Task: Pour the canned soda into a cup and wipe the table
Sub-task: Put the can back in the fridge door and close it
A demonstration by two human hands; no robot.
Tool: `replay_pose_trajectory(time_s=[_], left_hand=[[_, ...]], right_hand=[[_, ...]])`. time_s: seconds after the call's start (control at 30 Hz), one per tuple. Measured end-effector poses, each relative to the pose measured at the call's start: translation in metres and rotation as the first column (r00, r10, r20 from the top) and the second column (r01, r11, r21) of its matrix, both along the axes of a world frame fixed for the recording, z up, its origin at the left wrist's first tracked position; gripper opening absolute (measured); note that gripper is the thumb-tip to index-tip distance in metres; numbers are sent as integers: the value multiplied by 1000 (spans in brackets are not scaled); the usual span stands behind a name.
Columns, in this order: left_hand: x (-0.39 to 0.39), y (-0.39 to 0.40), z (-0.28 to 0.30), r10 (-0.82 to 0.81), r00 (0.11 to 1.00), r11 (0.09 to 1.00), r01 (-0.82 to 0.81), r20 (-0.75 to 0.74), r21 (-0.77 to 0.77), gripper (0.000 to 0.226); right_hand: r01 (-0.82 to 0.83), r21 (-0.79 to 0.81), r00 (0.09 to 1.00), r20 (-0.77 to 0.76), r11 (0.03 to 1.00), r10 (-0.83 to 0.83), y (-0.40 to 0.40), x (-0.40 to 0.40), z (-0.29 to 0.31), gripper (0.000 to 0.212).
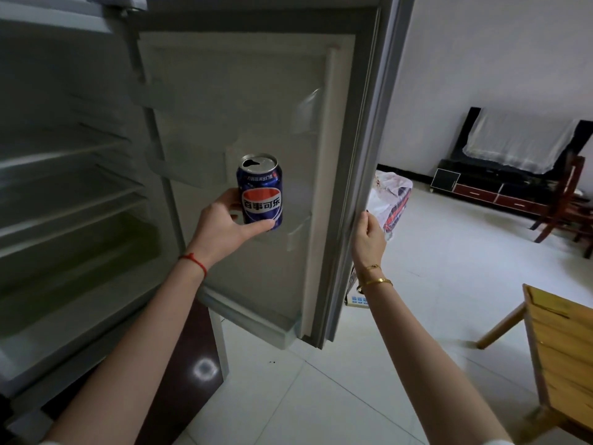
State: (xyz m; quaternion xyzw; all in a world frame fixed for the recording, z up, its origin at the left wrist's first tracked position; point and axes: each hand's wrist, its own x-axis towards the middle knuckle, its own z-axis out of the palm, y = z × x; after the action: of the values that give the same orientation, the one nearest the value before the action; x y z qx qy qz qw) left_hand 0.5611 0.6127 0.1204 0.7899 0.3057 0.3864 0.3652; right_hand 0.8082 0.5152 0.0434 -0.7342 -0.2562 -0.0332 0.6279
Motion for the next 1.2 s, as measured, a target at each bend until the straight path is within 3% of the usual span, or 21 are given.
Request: replay_pose_trajectory(time_s=[0.17,0.37,0.9,1.2], left_hand=[[23,34,3,-84,986,996,85,-147,4,64],[46,57,2,-170,955,985,173,-243,-11,52],[72,83,1,-321,870,947,305,-375,-103,42],[74,88,-2,-316,840,949,286,-441,-136,67]], right_hand=[[-10,18,1000,-14,1000,10,-2,4,3,30],[-13,45,998,-55,999,15,6,19,3,34],[38,40,997,-65,998,-35,29,50,-5,29],[67,37,996,-61,997,-65,33,53,-8,28]])
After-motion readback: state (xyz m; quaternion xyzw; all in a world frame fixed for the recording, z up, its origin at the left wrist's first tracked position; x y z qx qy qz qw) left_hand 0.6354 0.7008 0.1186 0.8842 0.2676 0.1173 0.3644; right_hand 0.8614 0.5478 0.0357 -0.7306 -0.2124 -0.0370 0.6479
